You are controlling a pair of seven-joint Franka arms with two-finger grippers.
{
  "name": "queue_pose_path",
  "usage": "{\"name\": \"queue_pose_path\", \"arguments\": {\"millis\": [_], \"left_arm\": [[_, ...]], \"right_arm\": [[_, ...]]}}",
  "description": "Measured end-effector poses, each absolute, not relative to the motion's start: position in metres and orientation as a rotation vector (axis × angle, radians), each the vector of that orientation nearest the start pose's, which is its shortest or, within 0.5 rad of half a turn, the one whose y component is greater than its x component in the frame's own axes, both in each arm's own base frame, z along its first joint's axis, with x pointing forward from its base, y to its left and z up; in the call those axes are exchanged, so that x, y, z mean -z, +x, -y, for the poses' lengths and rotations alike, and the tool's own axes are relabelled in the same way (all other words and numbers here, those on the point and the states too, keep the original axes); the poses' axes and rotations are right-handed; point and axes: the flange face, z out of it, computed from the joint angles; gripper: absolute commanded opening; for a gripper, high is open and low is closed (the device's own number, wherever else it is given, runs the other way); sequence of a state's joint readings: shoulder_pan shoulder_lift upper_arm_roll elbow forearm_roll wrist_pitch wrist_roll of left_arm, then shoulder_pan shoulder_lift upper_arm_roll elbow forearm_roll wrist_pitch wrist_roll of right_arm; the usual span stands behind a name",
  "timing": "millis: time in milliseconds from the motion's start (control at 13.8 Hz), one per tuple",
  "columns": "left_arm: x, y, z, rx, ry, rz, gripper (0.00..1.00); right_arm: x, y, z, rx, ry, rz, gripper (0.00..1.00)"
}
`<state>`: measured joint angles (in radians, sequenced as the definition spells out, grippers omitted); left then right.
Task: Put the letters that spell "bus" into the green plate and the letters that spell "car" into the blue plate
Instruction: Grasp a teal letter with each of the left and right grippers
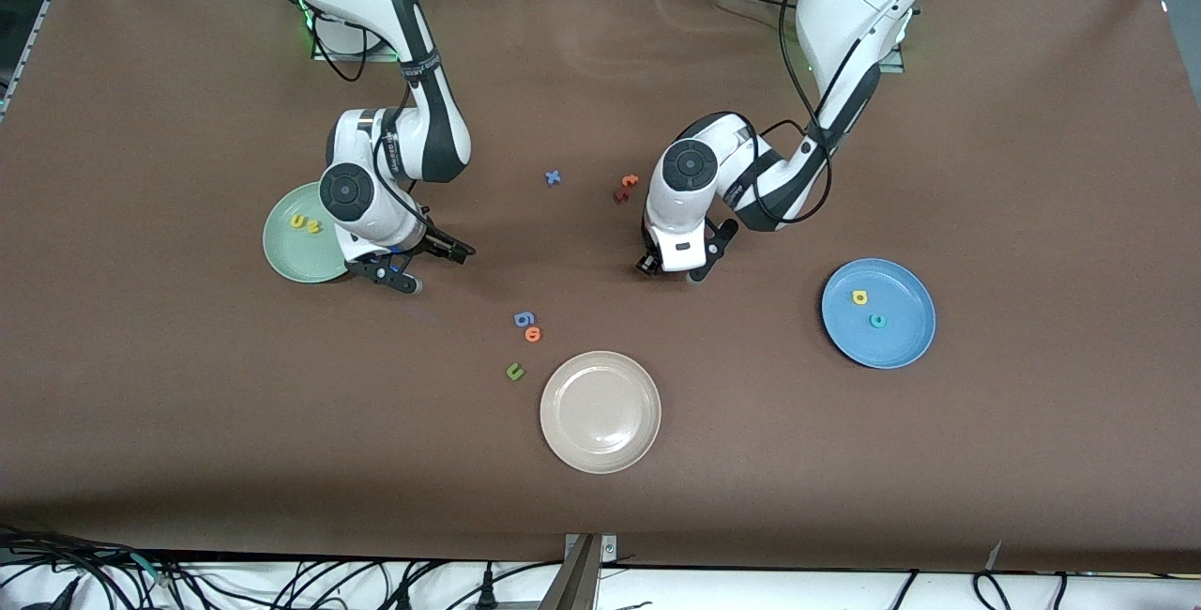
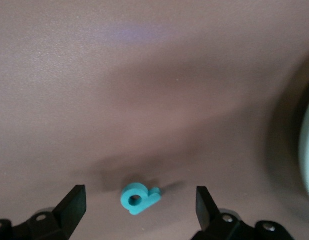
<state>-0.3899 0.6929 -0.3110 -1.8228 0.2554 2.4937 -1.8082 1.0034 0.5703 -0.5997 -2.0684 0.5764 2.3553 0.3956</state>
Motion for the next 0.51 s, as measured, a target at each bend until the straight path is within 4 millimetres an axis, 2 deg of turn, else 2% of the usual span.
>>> {"name": "queue_pose_path", "arguments": {"millis": [218,435,508], "left_arm": [[-0.1709,0.5018,0.4091,-0.048,-2.807,1.485,0.46],[-0.1712,0.5019,0.4088,-0.047,-2.806,1.485,0.46],[-0.1712,0.5019,0.4088,-0.047,-2.806,1.485,0.46]], "right_arm": [[-0.1749,0.5179,-0.2378,-0.208,-3.069,-0.587,0.84],[-0.1735,0.5176,-0.2374,-0.206,-3.070,-0.588,0.83],[-0.1727,0.5169,-0.2367,-0.209,-3.072,-0.587,0.79]]}}
